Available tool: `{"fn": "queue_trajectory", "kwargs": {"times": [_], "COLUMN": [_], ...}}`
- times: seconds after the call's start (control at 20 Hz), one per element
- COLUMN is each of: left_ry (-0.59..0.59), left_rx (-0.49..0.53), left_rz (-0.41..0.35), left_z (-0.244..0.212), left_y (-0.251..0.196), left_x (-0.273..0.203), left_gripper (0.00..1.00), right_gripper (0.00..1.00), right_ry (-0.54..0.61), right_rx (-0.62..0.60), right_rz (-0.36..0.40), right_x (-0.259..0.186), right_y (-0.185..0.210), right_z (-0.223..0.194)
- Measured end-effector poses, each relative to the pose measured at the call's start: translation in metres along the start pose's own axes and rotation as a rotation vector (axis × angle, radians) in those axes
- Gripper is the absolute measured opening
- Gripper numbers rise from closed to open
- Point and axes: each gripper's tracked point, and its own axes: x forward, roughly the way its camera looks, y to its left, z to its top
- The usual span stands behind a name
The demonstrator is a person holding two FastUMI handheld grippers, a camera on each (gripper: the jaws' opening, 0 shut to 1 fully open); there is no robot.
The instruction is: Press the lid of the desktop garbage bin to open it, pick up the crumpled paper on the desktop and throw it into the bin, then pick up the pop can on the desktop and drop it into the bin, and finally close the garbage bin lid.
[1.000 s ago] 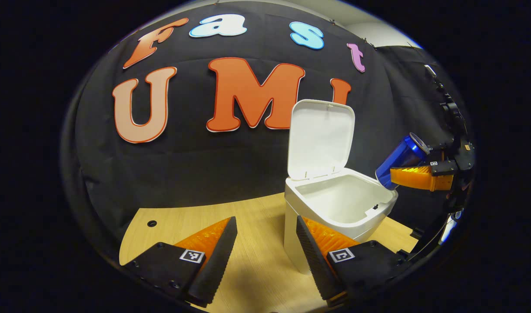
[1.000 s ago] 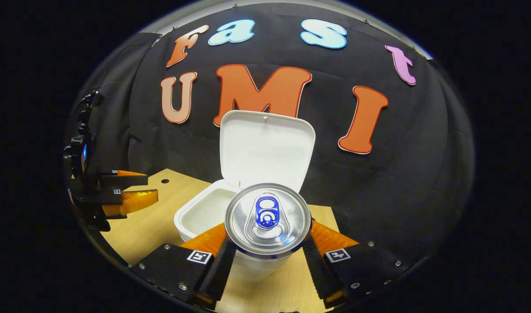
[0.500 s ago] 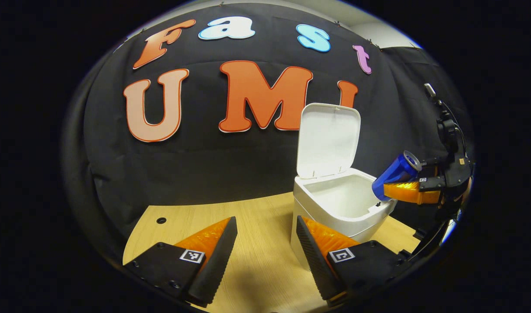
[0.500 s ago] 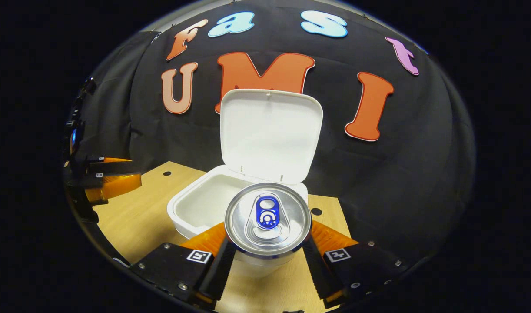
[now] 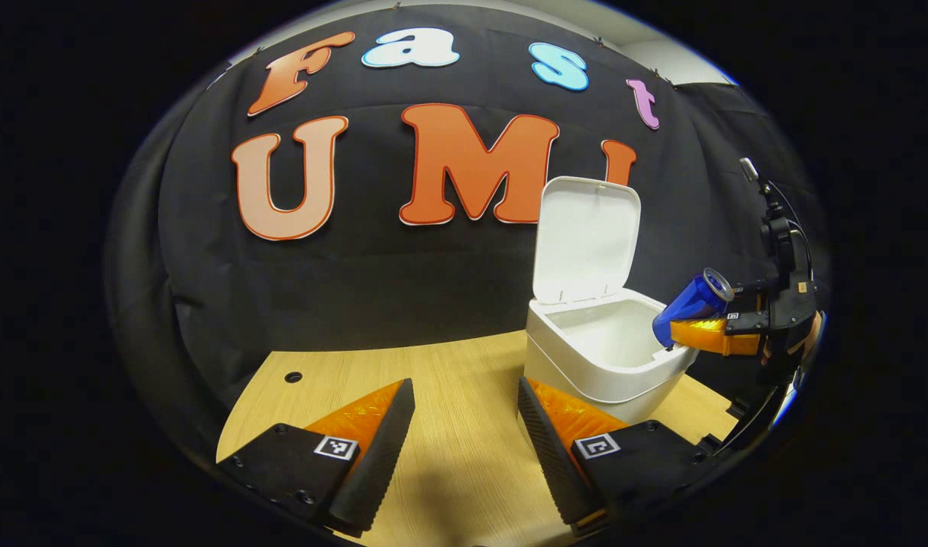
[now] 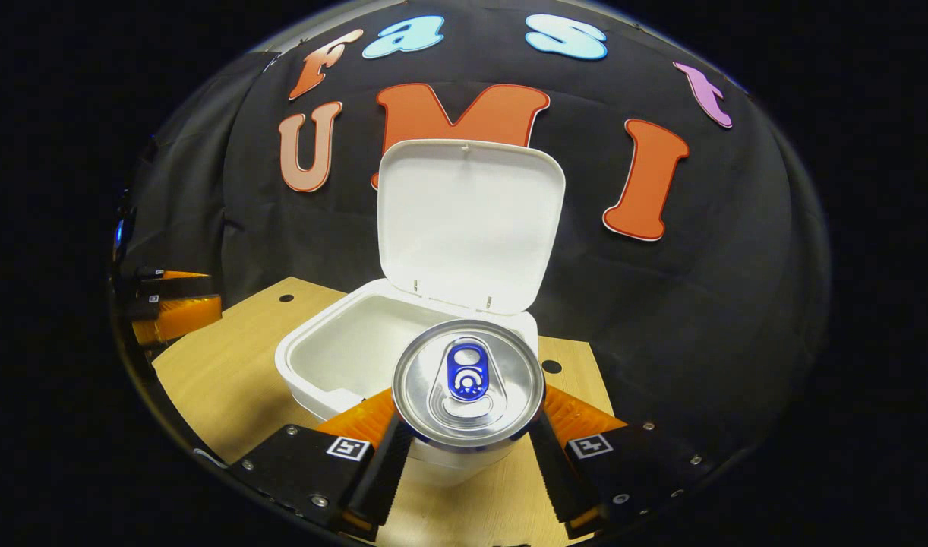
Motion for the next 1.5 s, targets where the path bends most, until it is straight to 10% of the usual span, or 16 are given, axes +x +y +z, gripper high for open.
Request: {"fn": "queue_trajectory", "kwargs": {"times": [0.9, 1.5], "left_ry": [0.019, 0.017], "left_rx": [-0.021, -0.046], "left_rz": [-0.012, 0.059], "left_z": [-0.008, -0.012], "left_y": [0.023, 0.066], "left_x": [0.006, 0.002], "left_gripper": [0.88, 0.88], "right_gripper": [0.86, 0.89], "right_ry": [0.026, -0.149], "right_rx": [0.007, -0.035], "right_rz": [-0.051, -0.055], "right_x": [0.002, 0.007], "right_y": [-0.003, -0.003], "right_z": [0.001, 0.113]}}
